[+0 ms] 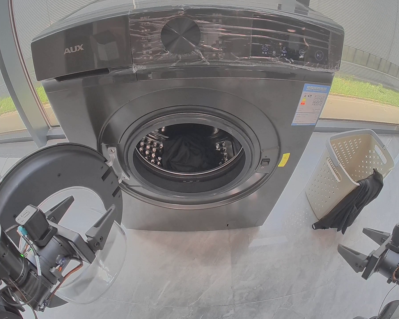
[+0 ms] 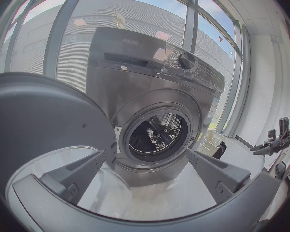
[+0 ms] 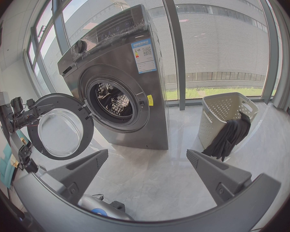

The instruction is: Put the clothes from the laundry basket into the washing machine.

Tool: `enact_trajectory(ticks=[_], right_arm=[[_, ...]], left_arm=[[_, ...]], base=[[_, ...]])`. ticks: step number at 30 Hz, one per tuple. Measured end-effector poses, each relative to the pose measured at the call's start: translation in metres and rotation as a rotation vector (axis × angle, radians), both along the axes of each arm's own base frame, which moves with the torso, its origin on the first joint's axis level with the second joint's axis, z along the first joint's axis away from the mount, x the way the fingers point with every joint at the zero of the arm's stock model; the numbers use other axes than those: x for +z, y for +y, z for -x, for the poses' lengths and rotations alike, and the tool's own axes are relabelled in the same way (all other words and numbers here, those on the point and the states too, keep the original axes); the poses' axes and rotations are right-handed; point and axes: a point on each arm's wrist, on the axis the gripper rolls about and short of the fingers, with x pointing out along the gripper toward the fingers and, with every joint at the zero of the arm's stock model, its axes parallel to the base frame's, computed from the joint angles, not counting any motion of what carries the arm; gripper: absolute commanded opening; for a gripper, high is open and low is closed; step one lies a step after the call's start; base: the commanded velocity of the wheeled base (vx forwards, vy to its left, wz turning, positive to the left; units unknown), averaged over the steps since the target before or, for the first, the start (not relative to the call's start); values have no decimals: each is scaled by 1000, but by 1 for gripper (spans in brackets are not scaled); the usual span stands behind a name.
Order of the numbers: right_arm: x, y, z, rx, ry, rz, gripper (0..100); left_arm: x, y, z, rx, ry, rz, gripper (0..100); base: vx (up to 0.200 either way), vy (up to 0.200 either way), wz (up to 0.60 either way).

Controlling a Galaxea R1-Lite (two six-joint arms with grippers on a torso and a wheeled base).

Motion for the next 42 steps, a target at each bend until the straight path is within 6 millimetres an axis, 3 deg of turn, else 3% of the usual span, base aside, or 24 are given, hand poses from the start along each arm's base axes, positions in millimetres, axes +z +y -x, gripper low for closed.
enact_trajectory(ticks=[5, 15, 21, 26, 36, 42], right_arm=[[3, -11, 17, -40, -49, -5, 100], [8, -24, 31, -136, -151, 11, 100], [8, -26, 35, -155, -173, 8, 100], [7, -29, 41, -175, -180, 14, 100], [-6, -36, 70, -228, -220, 16, 100], [-22, -39, 90, -238, -229, 16, 100]], left_arm=[[-1, 9, 11, 20, 34, -32, 100], [-1, 24, 30, 39, 68, -61, 100], [1, 30, 33, 108, 56, -43, 100], [0, 37, 31, 173, 70, -49, 100], [-8, 56, 52, 220, 136, -40, 100], [-15, 69, 73, 235, 159, -8, 100]], base=[[0, -200, 0], [0, -200, 0], [0, -200, 0], [0, 0, 0], [0, 0, 0], [0, -200, 0]])
